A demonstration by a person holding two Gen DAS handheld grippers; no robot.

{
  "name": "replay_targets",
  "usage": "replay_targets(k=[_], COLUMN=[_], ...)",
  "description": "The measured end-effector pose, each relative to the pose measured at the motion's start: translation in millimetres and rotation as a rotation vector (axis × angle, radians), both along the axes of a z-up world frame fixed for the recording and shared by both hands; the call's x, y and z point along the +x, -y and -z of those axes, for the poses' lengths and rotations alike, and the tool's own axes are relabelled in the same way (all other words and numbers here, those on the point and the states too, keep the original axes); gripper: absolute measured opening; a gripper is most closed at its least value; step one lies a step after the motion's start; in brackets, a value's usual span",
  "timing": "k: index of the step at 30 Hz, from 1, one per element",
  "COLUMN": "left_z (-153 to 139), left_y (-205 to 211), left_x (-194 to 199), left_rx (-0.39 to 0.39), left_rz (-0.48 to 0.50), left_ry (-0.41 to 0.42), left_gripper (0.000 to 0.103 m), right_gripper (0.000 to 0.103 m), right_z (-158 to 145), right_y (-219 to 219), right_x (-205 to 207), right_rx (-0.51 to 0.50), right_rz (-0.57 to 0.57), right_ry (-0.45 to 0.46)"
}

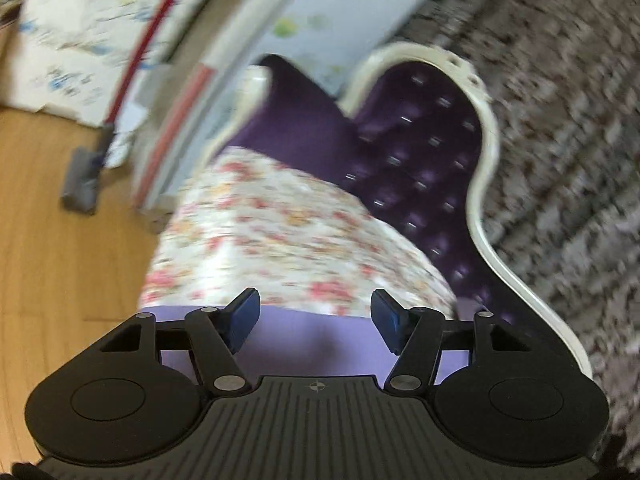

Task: Fold small clothes

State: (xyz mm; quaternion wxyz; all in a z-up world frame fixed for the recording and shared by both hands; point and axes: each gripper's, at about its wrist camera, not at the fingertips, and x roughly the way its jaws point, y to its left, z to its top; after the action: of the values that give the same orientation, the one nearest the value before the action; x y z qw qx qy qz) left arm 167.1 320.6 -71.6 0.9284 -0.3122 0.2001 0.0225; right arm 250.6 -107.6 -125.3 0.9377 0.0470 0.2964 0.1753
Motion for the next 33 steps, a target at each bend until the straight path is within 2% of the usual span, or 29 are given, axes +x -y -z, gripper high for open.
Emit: replay_targets(k=[2,4,6,7,10,14,19,22,26,33], left_z=[-5,-6,-4,-2,10,34,56,66,67,73], left_y=[18,35,51,58,60,41,25,18,6,-16], left_x=[7,6,0,-5,-19,-31,-28,-22,-11,4], left_rx=[-0.005,-0.031,-0.041,-0.046,-0.105,-0.251,-0.290,-0.327,-0.323,-0.365], left_rz=[0.016,0.026,0.011,0.003,-0.031,-0.106,-0.174,-0.185,-0.202,-0.250], left_ry=[-0.003,-0.015,-0.044,-0.063,-0.116,-0.193,-0.275,-0.267,-0.222,-0.149], left_gripper=[0.064,0.080,0.100,0.102,0.103,0.103,0.103,0.103,0.103,0.103], right_gripper=[0.103,0.103,0.103,0.103,0.103,0.103,0.103,0.103,0.103,0.103], right_z=[0,0,0,0,0,1,0,0,0,0], right_y=[1,2,3,4,5,6,7,7,7,7], right_x=[-1,-1,-1,0,0,0,0,0,-1,-1], right_rx=[0.004,0.011,0.019,0.023,0.036,0.048,0.052,0.051,0.049,0.045], right_rz=[-0.002,-0.003,-0.004,-0.005,-0.008,-0.011,-0.012,-0.012,-0.012,-0.012], right_ry=[0.001,0.001,0.000,0.000,-0.002,-0.002,-0.002,-0.002,-0.003,-0.003])
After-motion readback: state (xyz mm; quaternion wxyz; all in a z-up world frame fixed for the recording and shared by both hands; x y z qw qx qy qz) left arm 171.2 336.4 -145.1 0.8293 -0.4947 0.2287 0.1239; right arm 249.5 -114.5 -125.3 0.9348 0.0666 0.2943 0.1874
